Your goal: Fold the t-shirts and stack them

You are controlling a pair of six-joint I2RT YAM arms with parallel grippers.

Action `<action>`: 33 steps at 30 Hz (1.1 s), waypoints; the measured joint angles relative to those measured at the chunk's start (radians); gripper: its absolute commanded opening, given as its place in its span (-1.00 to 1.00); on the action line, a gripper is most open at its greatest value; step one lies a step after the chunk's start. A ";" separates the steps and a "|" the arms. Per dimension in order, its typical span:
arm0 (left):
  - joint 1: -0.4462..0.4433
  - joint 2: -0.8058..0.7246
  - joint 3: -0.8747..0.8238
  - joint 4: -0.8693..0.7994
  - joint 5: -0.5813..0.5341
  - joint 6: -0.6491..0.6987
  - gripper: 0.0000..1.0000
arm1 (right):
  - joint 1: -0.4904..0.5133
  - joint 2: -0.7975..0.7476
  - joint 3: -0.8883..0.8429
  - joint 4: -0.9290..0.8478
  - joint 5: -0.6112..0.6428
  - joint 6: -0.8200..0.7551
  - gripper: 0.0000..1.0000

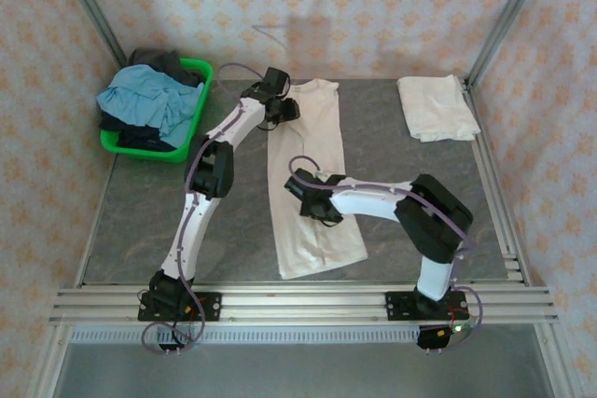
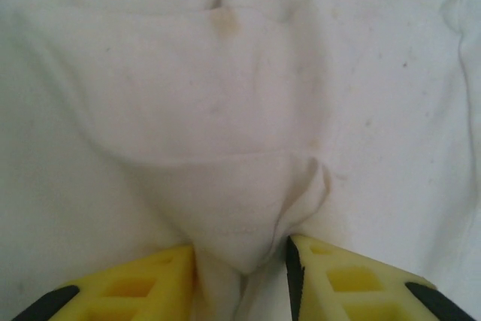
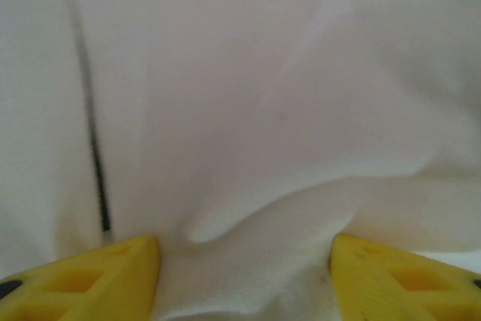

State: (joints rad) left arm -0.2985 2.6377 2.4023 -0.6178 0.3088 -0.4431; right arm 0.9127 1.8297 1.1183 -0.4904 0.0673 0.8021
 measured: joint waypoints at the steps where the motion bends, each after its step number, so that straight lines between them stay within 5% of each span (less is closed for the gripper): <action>1: 0.000 0.000 0.011 -0.016 0.003 0.012 -0.11 | 0.008 0.014 0.023 0.021 -0.016 0.006 0.24; 8: 0.000 -0.184 -0.154 -0.069 -0.002 0.098 0.03 | 0.016 -0.010 0.031 0.017 -0.040 0.005 0.27; 12: 0.000 -0.386 -0.348 -0.060 -0.013 0.120 0.03 | 0.013 -0.159 -0.072 -0.035 0.003 0.010 0.30; 20: -0.019 -0.893 -1.007 0.058 -0.052 0.083 0.05 | 0.025 -0.394 -0.362 -0.070 -0.027 0.087 0.29; 27: -0.220 -1.311 -1.574 0.076 -0.109 -0.072 0.05 | 0.150 -0.448 -0.431 -0.064 -0.095 0.169 0.20; 33: -0.334 -1.610 -1.864 0.038 -0.138 -0.248 0.04 | 0.205 -0.479 -0.438 -0.070 -0.102 0.242 0.08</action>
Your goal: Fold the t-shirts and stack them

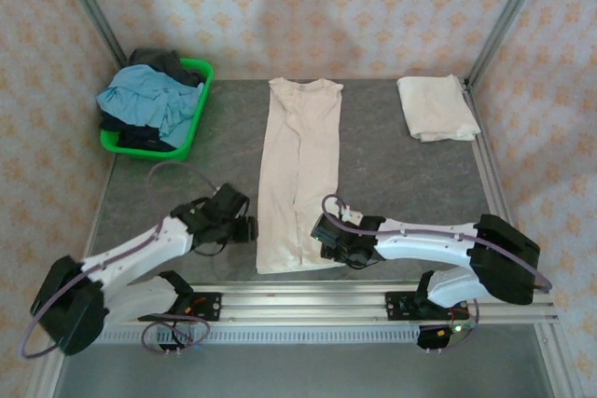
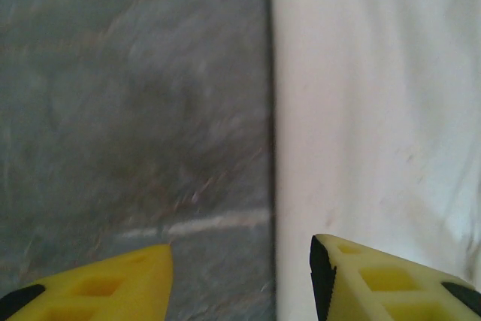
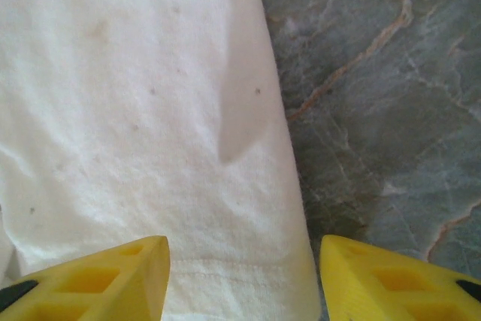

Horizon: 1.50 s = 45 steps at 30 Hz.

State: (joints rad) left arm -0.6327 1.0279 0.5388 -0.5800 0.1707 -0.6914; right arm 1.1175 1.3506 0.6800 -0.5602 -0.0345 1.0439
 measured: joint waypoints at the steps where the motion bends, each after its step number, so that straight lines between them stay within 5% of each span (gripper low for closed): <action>1: -0.021 -0.042 -0.030 -0.002 0.000 -0.027 0.04 | 0.005 -0.001 -0.004 -0.002 0.000 0.008 0.05; 9: -0.203 -0.236 -0.213 0.059 0.004 -0.230 0.10 | 0.026 0.001 -0.027 -0.002 -0.008 0.046 -0.11; 17: -0.280 -0.076 -0.191 0.150 -0.022 -0.282 0.06 | 0.037 0.023 -0.030 0.010 -0.004 0.055 -0.54; 21: -0.290 -0.026 -0.178 0.139 -0.042 -0.290 -0.21 | 0.045 0.029 -0.030 0.038 -0.006 0.058 -0.77; 27: -0.339 -0.027 -0.177 0.129 -0.095 -0.308 -0.17 | 0.056 0.013 -0.031 0.037 -0.008 0.068 -0.92; 33: -0.389 -0.067 -0.188 0.138 -0.130 -0.333 -0.14 | 0.091 -0.017 -0.027 0.005 -0.008 0.107 -0.90; 35: -0.397 -0.072 -0.188 0.143 -0.134 -0.333 -0.10 | 0.112 -0.016 -0.018 -0.030 -0.003 0.136 -0.67; 45: -0.453 -0.025 -0.191 0.175 -0.180 -0.336 -0.07 | 0.167 0.013 0.019 -0.121 0.021 0.187 -0.21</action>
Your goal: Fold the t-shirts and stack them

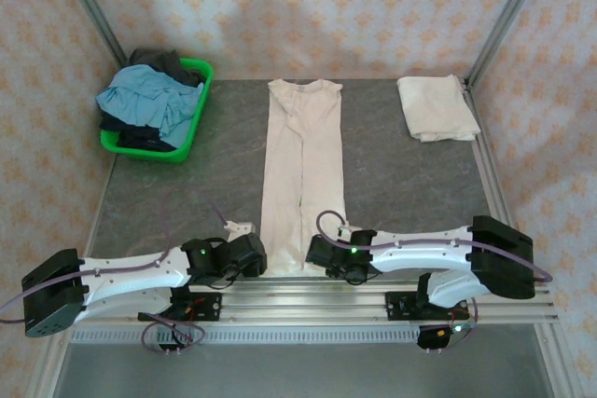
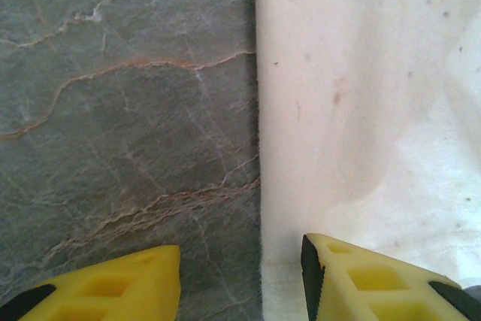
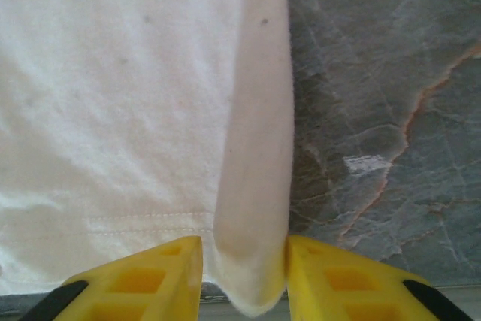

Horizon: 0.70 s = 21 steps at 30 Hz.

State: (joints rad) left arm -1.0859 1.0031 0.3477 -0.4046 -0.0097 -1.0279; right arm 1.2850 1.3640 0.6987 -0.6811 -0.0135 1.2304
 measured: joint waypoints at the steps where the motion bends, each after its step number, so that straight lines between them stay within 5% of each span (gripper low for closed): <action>1: -0.008 0.005 0.002 0.000 -0.009 0.000 -0.06 | 0.000 -0.011 -0.010 0.000 0.005 0.006 -0.19; 10: -0.080 0.039 0.021 -0.004 -0.069 -0.003 -0.13 | 0.000 -0.069 -0.093 0.030 0.018 0.023 -0.06; 16: -0.102 0.015 0.016 0.041 -0.024 -0.040 -0.26 | 0.000 -0.060 -0.093 0.074 0.036 0.018 -0.17; 21: -0.126 -0.052 0.016 0.100 0.050 -0.071 -0.16 | 0.000 -0.057 -0.093 0.085 0.055 0.006 -0.32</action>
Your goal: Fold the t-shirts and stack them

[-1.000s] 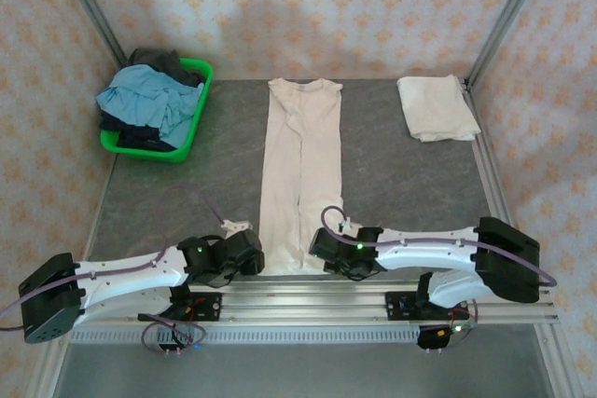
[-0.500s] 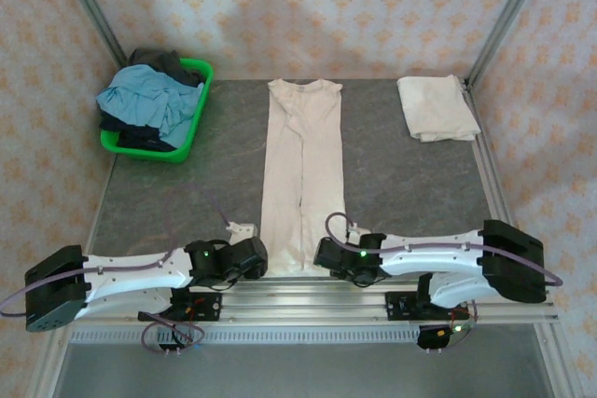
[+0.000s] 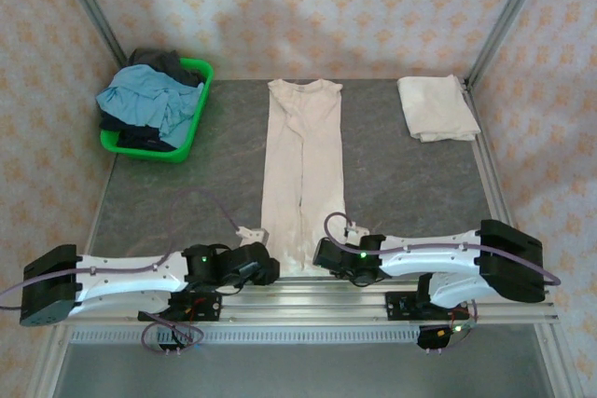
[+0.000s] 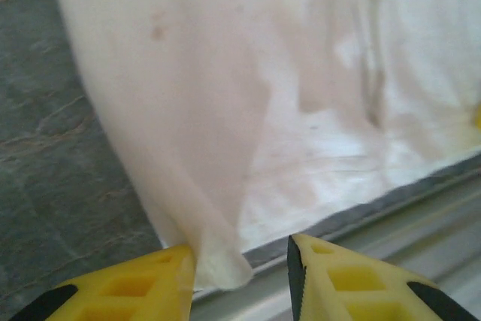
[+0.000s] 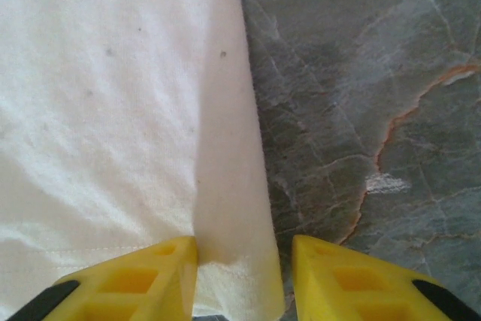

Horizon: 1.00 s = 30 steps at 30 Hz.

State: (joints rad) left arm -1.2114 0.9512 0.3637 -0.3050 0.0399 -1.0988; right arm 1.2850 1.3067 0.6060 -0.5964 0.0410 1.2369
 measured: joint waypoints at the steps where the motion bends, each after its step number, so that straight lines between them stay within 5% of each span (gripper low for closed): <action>1: 0.000 -0.010 0.000 0.002 0.004 -0.002 -0.15 | 0.000 0.000 0.000 0.001 0.002 0.000 -0.34; 10: 0.000 0.001 -0.028 -0.005 0.012 -0.028 -0.11 | 0.000 0.000 0.001 0.003 0.013 -0.010 -0.50; 13: 0.000 0.032 -0.027 -0.012 0.011 -0.029 -0.30 | 0.000 0.000 0.005 0.003 0.015 -0.012 -0.59; 19: 0.000 0.055 0.005 -0.067 0.000 -0.014 -1.00 | 0.000 -0.001 0.013 0.002 0.017 -0.024 -0.89; 23: 0.012 0.052 0.070 -0.121 -0.015 0.011 -1.00 | -0.003 -0.020 0.024 -0.012 0.024 -0.021 -1.00; 30: 0.221 0.035 0.214 -0.172 0.006 0.130 -1.00 | -0.111 -0.096 0.119 -0.080 0.052 -0.085 -1.00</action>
State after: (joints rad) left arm -0.9901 0.9859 0.5774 -0.4774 0.0456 -0.9684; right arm 1.1744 1.2110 0.7254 -0.6765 0.0929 1.1522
